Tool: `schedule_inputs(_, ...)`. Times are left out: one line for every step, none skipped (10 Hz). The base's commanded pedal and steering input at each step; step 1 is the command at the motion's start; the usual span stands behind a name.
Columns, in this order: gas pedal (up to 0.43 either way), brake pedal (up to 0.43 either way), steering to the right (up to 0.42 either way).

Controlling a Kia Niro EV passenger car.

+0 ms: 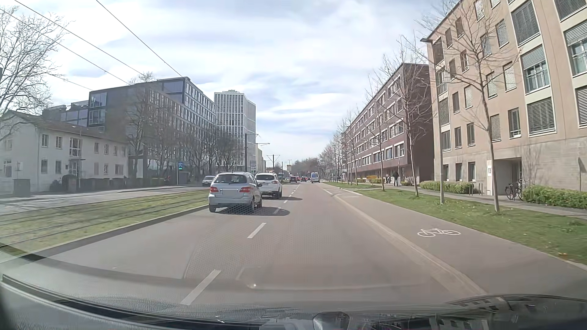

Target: Follow the waypoints while adhering to traffic rules and regulations

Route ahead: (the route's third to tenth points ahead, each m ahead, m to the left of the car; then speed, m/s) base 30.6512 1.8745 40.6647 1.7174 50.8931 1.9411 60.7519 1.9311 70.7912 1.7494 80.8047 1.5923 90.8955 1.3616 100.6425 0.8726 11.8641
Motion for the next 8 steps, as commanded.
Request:
schedule_inputs(0.098,0.000,0.003)
schedule_inputs(0.098,0.000,0.003)
schedule_inputs(0.098,0.000,0.003)
schedule_inputs(0.098,0.000,0.002)
schedule_inputs(0.087,0.000,0.002)
schedule_inputs(0.087,0.000,0.002)
schedule_inputs(0.067,0.000,0.000)
schedule_inputs(0.028,0.000,-0.001)
